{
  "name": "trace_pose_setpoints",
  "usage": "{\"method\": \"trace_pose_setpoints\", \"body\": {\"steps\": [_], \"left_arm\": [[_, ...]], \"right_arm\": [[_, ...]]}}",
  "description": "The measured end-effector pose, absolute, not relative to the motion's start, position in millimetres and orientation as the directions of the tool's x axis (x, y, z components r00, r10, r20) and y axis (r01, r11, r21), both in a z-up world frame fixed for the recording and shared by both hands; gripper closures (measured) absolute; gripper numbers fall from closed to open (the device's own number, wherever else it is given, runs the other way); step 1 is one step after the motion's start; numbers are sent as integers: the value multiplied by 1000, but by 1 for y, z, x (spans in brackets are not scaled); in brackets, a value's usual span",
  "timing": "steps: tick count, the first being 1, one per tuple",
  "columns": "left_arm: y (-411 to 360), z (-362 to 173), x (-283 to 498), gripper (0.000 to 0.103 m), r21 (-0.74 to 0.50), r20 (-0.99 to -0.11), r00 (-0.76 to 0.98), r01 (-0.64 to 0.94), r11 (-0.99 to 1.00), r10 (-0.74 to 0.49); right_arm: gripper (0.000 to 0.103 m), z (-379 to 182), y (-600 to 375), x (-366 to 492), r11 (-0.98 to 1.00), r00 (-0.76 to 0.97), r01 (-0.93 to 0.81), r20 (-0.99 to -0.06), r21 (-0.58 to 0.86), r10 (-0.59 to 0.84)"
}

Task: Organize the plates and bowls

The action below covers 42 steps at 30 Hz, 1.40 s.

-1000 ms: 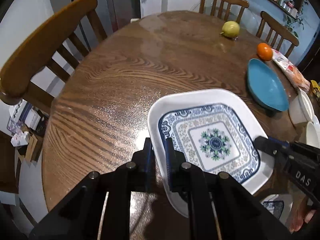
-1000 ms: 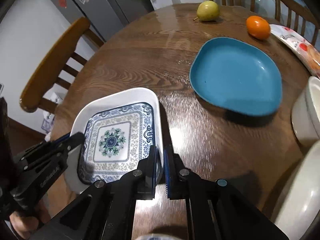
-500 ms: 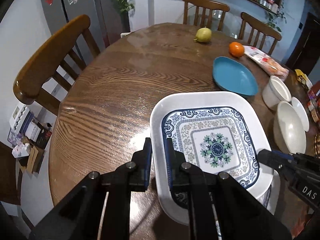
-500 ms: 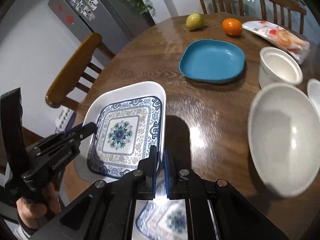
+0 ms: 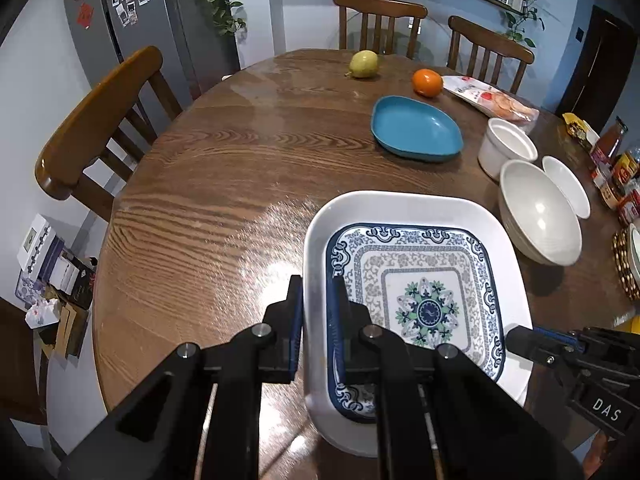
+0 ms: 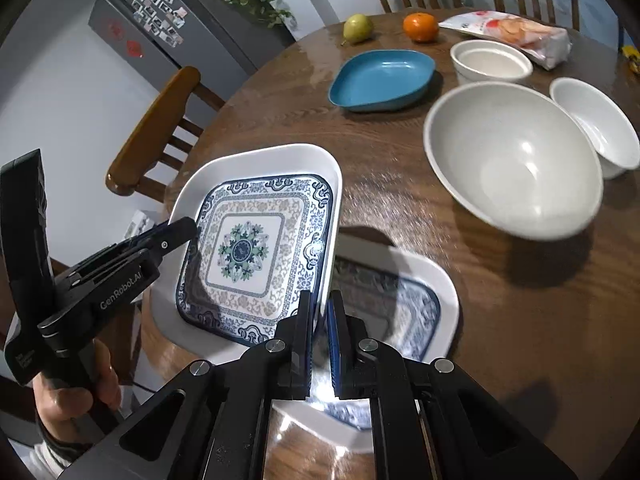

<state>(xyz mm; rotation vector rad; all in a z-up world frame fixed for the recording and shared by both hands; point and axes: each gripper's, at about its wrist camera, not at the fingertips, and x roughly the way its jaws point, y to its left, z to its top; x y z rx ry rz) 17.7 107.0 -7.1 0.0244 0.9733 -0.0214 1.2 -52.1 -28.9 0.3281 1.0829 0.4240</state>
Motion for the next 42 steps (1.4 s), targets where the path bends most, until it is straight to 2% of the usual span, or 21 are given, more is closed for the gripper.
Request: {"method": "trace_pose_setpoints", "body": {"steps": [14, 24, 39, 41, 42], "left_arm": [[65, -36, 2, 93, 3, -866, 498, 116, 993, -56], [59, -53, 2, 92, 40, -886, 464, 137, 990, -28], [56, -50, 6, 88, 62, -882, 471, 167, 984, -25], [57, -46, 5, 78, 49, -877, 479, 168, 985, -38], [56, -44, 5, 70, 48, -874, 484, 169, 984, -41]], "right_arm": [[94, -47, -83, -42, 883, 386, -88, -802, 460, 456], [93, -65, -83, -48, 893, 356, -62, -826, 446, 437], [93, -58, -66, -46, 948, 383, -82, -868, 308, 315], [93, -53, -70, -45, 952, 395, -76, -867, 297, 302], [92, -51, -72, -45, 955, 400, -72, -869, 287, 291]]}}
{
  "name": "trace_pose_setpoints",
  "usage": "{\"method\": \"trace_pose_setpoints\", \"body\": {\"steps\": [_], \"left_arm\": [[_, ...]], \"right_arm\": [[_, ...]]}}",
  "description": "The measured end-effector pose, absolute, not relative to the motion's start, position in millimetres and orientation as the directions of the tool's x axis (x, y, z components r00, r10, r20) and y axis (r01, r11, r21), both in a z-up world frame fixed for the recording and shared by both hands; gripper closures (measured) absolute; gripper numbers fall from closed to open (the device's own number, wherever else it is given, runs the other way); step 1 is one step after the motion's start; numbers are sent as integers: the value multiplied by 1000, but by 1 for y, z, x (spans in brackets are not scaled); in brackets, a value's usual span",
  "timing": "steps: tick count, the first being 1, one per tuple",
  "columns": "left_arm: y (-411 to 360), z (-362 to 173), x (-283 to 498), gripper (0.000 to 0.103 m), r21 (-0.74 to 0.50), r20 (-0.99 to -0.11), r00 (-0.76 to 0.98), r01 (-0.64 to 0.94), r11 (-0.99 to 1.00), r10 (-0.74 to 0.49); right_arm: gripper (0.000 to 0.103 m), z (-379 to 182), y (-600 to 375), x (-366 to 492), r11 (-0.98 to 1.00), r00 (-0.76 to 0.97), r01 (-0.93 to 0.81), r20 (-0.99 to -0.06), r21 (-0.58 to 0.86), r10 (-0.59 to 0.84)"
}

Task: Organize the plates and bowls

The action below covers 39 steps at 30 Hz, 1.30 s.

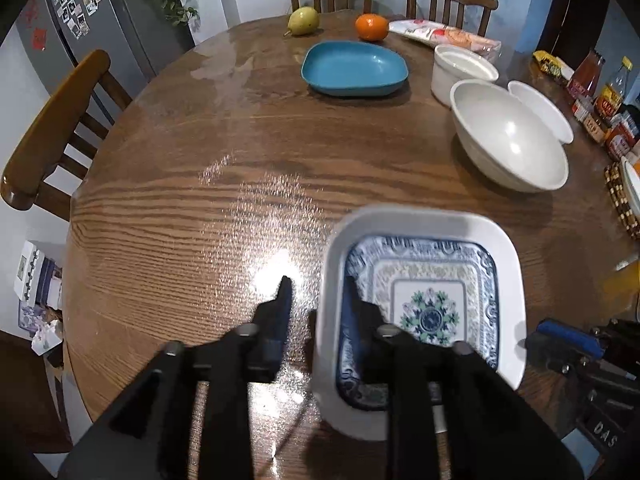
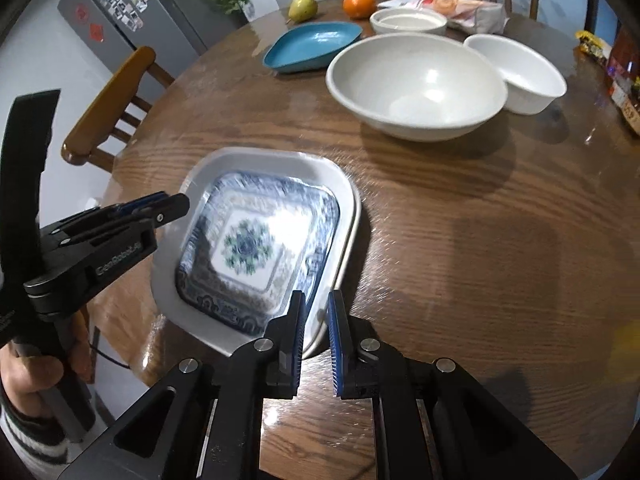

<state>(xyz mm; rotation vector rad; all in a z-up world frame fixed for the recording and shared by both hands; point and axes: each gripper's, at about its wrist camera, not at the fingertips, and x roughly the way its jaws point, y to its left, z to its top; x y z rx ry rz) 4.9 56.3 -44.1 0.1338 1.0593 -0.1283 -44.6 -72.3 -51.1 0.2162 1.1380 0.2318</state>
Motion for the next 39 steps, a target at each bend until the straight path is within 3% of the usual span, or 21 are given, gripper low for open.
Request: {"method": "trace_pose_setpoints", "body": {"steps": [5, 7, 9, 11, 16, 20, 22, 24, 39], "left_arm": [[55, -36, 9, 60, 33, -866, 497, 175, 984, -59], [55, -34, 13, 50, 26, -863, 501, 173, 985, -65], [55, -31, 17, 48, 28, -858, 509, 170, 985, -63], [53, -28, 20, 47, 35, -853, 519, 172, 984, -60], [49, -19, 29, 26, 50, -835, 547, 171, 984, -53], [48, -11, 38, 19, 64, -815, 578, 168, 984, -46], [48, -7, 43, 13, 71, -805, 592, 164, 984, -41], [48, -4, 48, 11, 78, -798, 602, 160, 984, -35], [41, -7, 124, 8, 29, -818, 571, 164, 986, -71]], "right_arm": [[84, -44, -84, -39, 954, 419, -39, -861, 299, 287], [78, -41, -88, -38, 947, 432, -30, -850, 321, 302], [62, -37, -93, -36, 940, 451, -24, -836, 339, 313], [54, -32, -96, -35, 937, 471, -23, -823, 350, 319], [48, -13, -102, -25, 930, 533, -42, -779, 366, 330], [45, 1, -105, -15, 931, 568, -45, -757, 362, 322], [41, 6, -105, -10, 934, 579, -44, -752, 355, 314], [29, 11, -106, -6, 935, 594, -40, -744, 351, 305], [26, 31, -120, 43, 942, 642, 0, -723, 334, 256]]}}
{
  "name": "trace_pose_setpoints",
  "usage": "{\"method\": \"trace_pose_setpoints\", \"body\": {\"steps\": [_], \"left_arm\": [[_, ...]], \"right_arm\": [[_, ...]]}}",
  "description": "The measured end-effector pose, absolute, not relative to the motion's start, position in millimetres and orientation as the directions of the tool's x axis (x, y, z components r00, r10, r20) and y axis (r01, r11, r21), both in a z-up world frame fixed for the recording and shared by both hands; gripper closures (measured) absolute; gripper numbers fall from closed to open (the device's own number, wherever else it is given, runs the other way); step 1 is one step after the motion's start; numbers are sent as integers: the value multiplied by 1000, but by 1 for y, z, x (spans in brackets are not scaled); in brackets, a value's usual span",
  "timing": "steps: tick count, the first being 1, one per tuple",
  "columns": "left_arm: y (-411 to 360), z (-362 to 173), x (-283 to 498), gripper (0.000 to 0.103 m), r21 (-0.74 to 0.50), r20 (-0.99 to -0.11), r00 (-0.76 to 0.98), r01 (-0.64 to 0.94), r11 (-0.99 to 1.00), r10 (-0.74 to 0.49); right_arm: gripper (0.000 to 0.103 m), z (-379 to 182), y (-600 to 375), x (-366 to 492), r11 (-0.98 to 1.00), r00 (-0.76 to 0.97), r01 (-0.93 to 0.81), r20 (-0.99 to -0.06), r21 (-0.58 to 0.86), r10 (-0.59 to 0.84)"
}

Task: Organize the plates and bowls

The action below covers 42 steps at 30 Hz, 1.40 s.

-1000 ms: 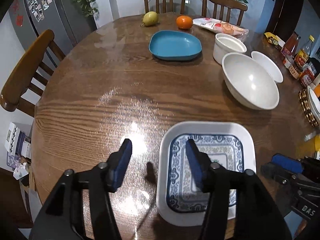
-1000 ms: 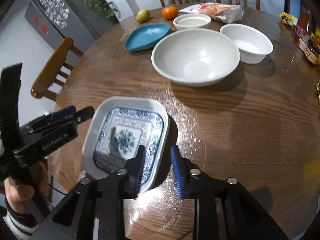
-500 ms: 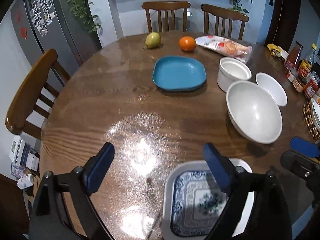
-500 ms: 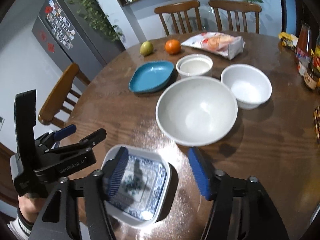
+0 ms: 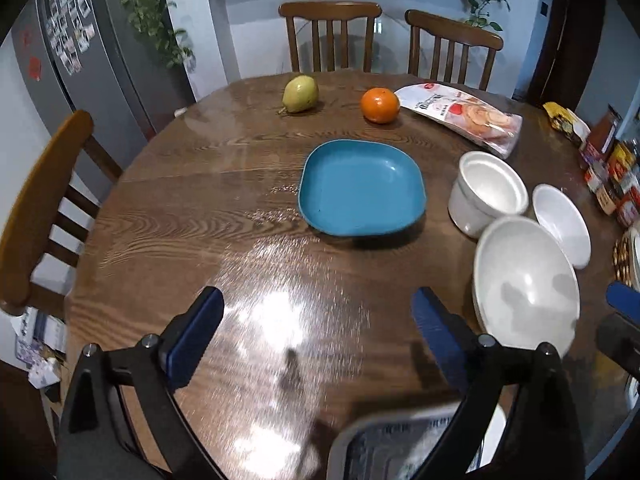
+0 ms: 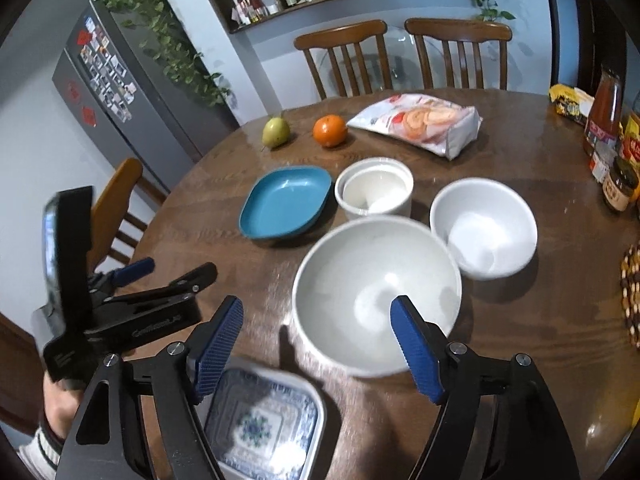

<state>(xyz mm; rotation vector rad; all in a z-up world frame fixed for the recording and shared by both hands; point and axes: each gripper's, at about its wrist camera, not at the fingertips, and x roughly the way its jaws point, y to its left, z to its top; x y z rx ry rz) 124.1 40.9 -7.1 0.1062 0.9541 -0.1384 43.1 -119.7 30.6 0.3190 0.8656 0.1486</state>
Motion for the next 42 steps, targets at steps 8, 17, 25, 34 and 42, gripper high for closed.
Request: {"method": "trace_pose_setpoints", "body": {"steps": [8, 17, 25, 34, 42], "left_arm": [[48, -33, 210, 10, -30, -867, 494, 90, 996, -71], [40, -70, 258, 57, -51, -911, 405, 71, 996, -76], [33, -68, 256, 91, -28, -907, 413, 138, 990, -83], [72, -69, 203, 91, 9, -910, 407, 197, 980, -73], [119, -71, 161, 91, -10, -918, 390, 164, 986, -74]], "right_arm": [[15, 33, -131, 66, 931, 649, 27, -714, 364, 260], [15, 23, -143, 72, 929, 635, 65, -733, 363, 242], [15, 21, -132, 86, 938, 623, 34, -741, 344, 249], [15, 9, -86, 121, 940, 561, -82, -765, 331, 318], [15, -10, -23, 160, 946, 483, -188, -813, 265, 325]]}}
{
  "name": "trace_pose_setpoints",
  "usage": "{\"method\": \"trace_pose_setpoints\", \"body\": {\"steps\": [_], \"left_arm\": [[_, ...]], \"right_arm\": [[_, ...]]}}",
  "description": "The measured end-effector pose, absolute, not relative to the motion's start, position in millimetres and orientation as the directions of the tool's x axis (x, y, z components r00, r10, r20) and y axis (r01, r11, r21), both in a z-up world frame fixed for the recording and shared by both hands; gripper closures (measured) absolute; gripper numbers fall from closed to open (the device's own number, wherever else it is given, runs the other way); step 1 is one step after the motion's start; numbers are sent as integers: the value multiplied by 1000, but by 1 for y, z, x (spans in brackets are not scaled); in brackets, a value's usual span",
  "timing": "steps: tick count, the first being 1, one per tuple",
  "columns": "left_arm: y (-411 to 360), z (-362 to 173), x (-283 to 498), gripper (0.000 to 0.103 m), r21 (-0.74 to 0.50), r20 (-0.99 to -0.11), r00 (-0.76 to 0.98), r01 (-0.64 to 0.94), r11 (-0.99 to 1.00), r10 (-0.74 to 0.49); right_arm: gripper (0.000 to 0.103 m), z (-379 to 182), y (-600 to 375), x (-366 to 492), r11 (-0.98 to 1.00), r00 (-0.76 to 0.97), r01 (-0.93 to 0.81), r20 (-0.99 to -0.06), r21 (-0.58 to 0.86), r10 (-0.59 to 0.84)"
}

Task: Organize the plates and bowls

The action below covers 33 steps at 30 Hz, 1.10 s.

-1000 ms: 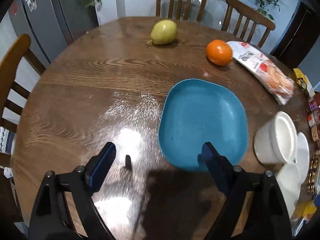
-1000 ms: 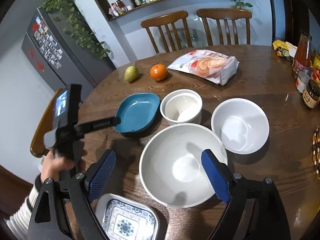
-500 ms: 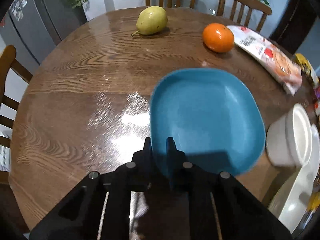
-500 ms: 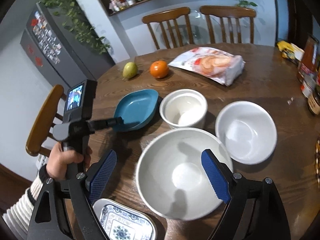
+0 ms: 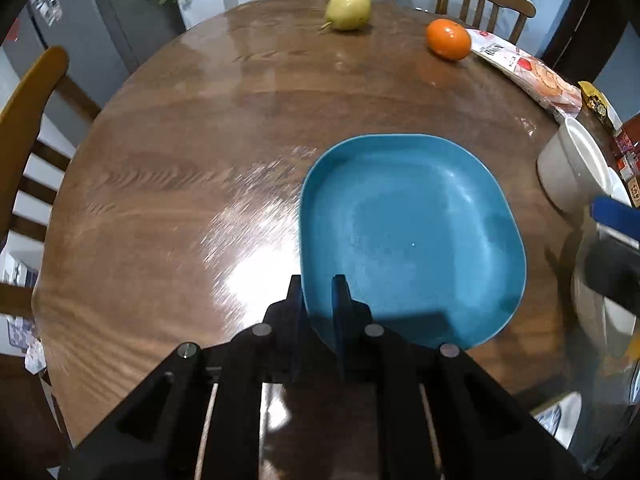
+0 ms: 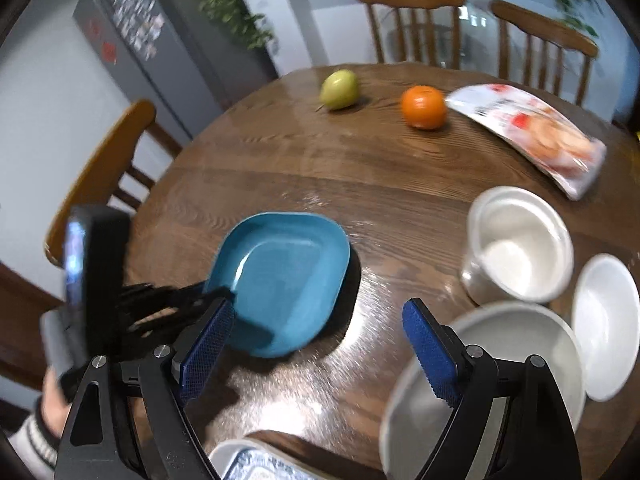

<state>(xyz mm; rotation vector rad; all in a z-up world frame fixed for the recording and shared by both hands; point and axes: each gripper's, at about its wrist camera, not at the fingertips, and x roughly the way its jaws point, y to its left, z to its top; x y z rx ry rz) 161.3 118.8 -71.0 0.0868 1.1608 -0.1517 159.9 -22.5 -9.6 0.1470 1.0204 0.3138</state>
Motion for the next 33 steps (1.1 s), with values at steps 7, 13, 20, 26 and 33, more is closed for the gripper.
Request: {"method": "trace_pose_setpoints", "body": {"steps": [7, 13, 20, 26, 33], "left_arm": [[137, -73, 151, 91, -30, -917, 391, 126, 992, -78], [136, -73, 150, 91, -41, -914, 396, 123, 992, -87], [136, -71, 144, 92, -72, -906, 406, 118, 990, -115], [124, -55, 132, 92, -67, -880, 457, 150, 986, -130], [96, -18, 104, 92, -35, -825, 542, 234, 972, -160]], "right_arm": [[32, -43, 17, 181, 953, 394, -237, -878, 188, 271], [69, -66, 16, 187, 952, 322, -211, -904, 220, 280], [92, -64, 0, 180, 947, 342, -191, -887, 259, 312], [92, -43, -11, 163, 954, 412, -172, -862, 246, 297], [92, -8, -46, 119, 944, 505, -108, -800, 312, 322]]}}
